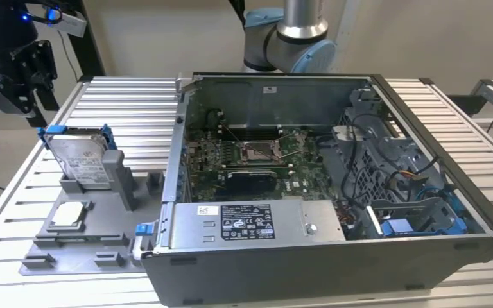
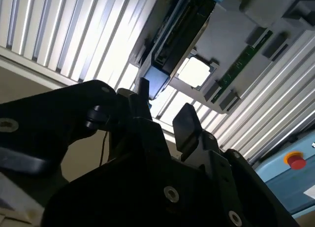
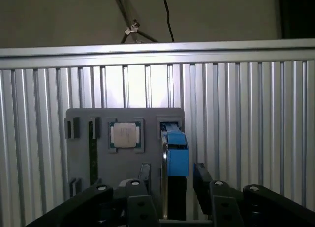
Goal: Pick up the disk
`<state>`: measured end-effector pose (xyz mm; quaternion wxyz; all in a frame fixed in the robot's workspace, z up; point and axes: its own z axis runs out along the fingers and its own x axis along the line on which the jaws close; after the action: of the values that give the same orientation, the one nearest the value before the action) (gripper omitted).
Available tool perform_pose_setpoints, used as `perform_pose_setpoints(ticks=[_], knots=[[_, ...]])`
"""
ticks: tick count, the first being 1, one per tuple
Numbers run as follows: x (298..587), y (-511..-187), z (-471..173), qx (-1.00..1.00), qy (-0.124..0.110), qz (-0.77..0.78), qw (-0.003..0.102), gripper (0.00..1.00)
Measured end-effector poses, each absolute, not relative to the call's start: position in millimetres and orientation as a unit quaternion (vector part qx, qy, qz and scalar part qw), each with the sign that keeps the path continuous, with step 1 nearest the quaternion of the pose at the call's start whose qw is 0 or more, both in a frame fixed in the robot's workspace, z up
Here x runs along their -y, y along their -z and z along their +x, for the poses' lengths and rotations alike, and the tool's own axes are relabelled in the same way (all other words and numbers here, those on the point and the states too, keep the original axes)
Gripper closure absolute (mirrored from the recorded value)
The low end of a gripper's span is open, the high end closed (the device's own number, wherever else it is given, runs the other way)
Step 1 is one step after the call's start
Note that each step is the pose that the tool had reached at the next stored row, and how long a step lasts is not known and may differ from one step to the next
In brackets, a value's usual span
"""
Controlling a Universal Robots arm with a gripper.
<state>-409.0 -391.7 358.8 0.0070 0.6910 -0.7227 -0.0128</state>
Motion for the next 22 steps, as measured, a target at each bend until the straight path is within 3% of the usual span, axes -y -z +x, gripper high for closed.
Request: perform_pose_setpoints(ticks=[22], knots=[[391.8, -331.0, -408.9, 0.715, 0.014, 0.699, 0.005, 0.00]])
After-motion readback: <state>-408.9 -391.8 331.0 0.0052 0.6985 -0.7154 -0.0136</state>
